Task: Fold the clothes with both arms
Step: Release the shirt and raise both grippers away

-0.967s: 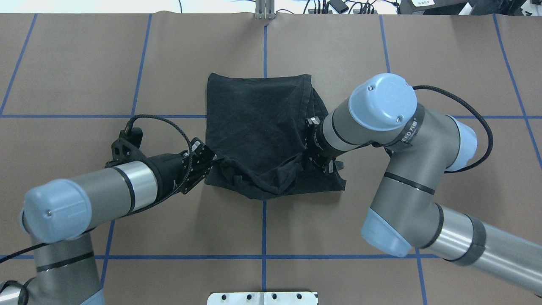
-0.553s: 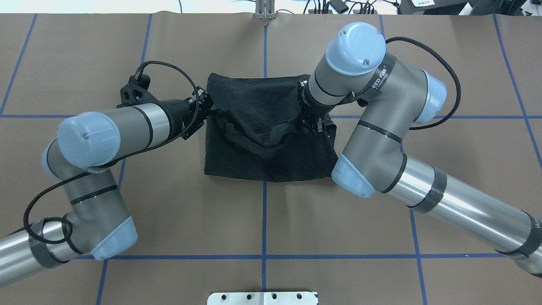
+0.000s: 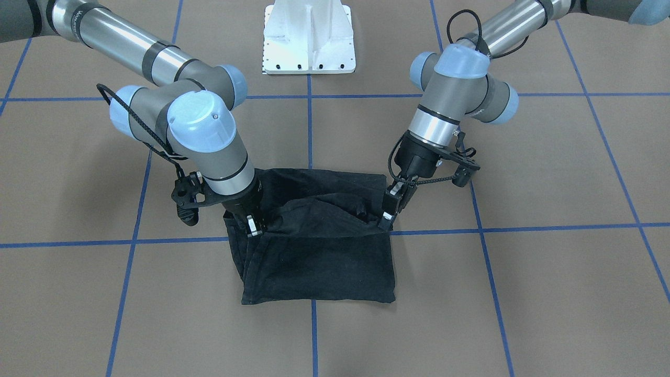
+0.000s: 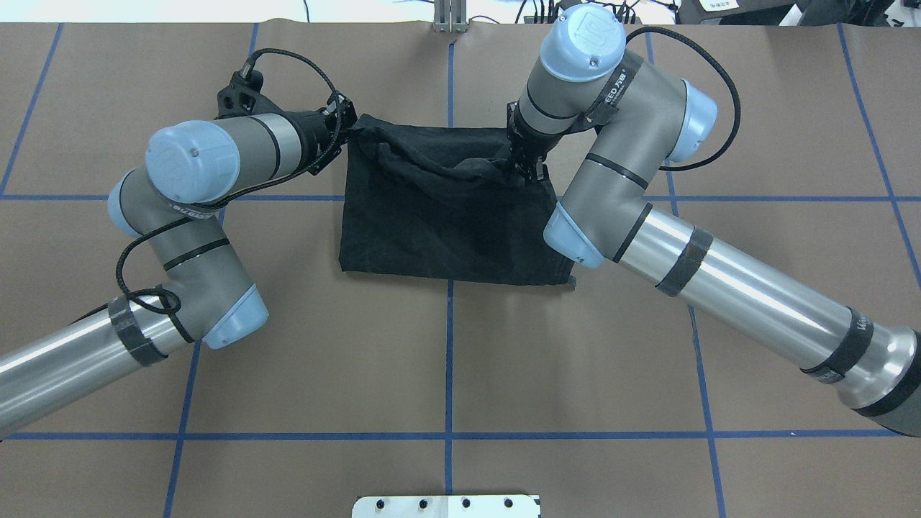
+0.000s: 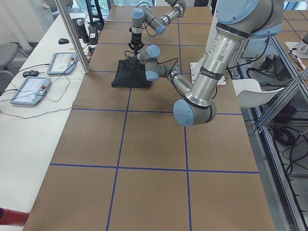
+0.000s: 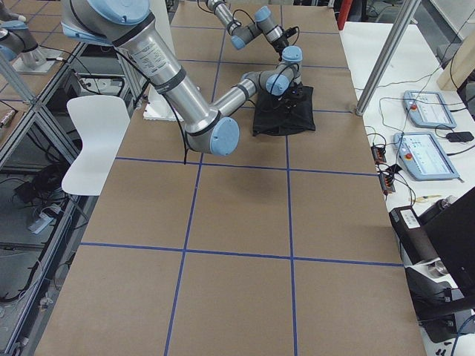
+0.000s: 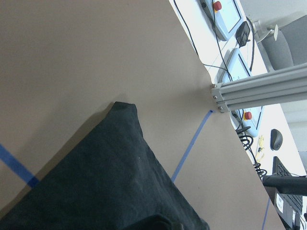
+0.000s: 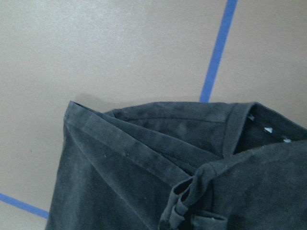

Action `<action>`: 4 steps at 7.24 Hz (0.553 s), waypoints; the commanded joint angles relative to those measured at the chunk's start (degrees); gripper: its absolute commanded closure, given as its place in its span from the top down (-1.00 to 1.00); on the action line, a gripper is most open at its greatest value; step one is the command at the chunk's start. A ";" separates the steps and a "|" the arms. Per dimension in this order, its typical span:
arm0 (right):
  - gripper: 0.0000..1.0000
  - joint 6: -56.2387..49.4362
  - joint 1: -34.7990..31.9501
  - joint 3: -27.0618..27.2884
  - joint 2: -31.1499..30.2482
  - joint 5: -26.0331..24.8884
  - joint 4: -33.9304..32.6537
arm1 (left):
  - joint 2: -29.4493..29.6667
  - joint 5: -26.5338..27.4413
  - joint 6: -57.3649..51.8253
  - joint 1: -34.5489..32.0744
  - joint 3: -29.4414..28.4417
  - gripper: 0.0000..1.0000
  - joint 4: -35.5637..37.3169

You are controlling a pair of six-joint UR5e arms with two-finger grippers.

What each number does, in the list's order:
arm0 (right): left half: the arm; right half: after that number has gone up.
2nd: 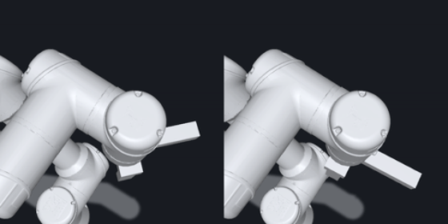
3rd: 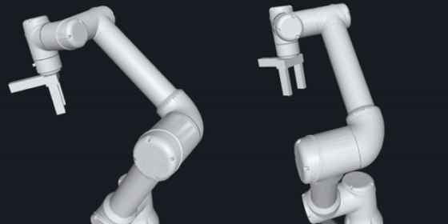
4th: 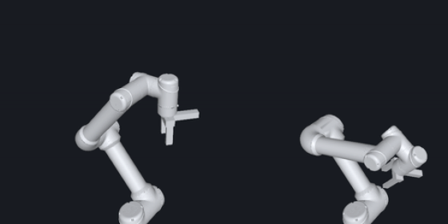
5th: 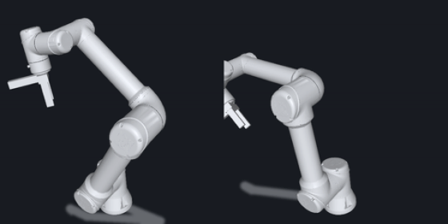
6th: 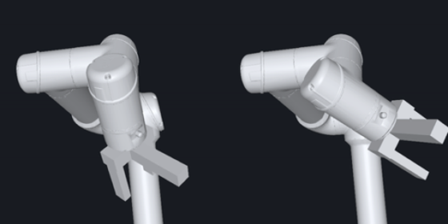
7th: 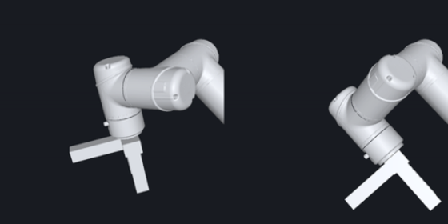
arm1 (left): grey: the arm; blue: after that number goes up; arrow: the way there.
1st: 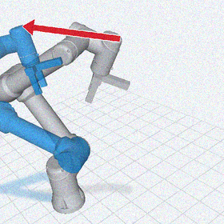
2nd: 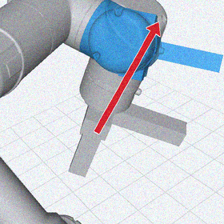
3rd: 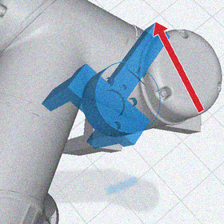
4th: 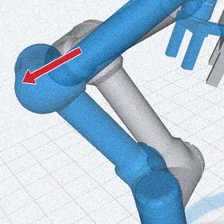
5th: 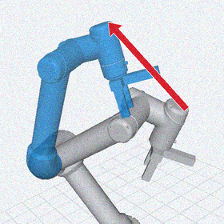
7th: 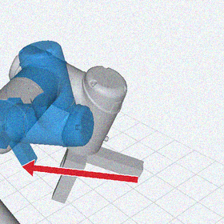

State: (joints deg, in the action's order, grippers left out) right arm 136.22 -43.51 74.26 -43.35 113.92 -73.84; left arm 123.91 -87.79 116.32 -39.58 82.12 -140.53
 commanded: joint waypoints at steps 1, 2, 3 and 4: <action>-0.38 -0.61 -2.27 -11.09 5.17 -0.11 3.95 | 6.49 -0.02 -2.32 -2.42 -14.46 0.43 -6.48; 0.99 -3.48 -4.20 -18.64 8.77 -0.28 9.10 | 11.40 0.07 -5.72 -4.17 -21.76 0.99 -7.03; 1.00 -6.38 -6.83 -21.41 10.03 0.24 9.93 | 13.19 -0.10 -6.19 -5.66 -22.44 1.00 -7.04; 1.00 -7.02 -9.03 -21.27 10.13 5.03 9.94 | 14.07 -0.89 -6.37 -6.81 -22.62 1.00 -6.95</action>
State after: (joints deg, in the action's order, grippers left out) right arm 131.05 -49.62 55.06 -34.33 115.05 -64.89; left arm 135.92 -88.01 110.71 -44.73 61.15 -147.30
